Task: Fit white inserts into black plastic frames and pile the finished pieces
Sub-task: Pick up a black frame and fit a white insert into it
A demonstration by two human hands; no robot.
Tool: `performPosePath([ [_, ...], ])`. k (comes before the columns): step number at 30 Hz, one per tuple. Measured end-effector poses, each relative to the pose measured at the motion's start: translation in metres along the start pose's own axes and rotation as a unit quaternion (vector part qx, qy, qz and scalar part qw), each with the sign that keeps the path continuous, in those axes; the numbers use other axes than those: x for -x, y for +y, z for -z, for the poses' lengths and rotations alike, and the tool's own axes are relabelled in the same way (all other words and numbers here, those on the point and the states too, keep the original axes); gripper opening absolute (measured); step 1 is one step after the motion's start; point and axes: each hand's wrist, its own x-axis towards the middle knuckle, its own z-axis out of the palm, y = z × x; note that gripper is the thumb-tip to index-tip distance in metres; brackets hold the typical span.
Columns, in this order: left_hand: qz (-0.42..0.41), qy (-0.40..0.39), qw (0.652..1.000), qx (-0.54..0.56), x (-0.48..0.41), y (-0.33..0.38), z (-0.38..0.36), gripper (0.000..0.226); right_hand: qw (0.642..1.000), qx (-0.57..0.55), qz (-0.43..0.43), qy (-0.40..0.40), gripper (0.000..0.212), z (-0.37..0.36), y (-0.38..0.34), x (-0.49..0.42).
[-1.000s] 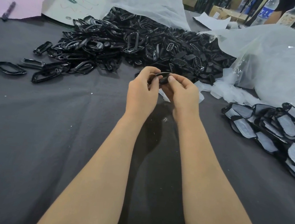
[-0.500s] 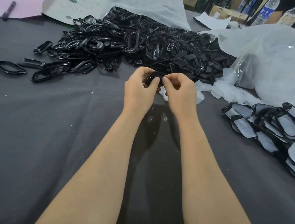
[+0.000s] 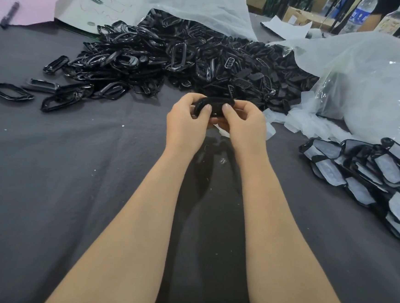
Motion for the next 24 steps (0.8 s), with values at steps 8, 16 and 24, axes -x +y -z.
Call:
performPosePath([
  [8, -0.030, 0.005, 0.997, -0.078, 0.000, -0.002, 0.001, 0.012, 0.990, 0.118, 0.066, 0.025, 0.009, -0.003, -0.003, 0.006],
  [16, 0.014, 0.039, 0.999, 0.012, -0.006, -0.004, 0.002, 0.017, 0.991, 0.092, 0.065, 0.077, 0.006, 0.006, -0.002, 0.004],
  [24, 0.051, 0.137, 0.981, 0.130, -0.009, -0.002, 0.007, 0.012, 0.908, 0.418, -0.035, -0.004, 0.040, 0.020, 0.007, -0.005],
])
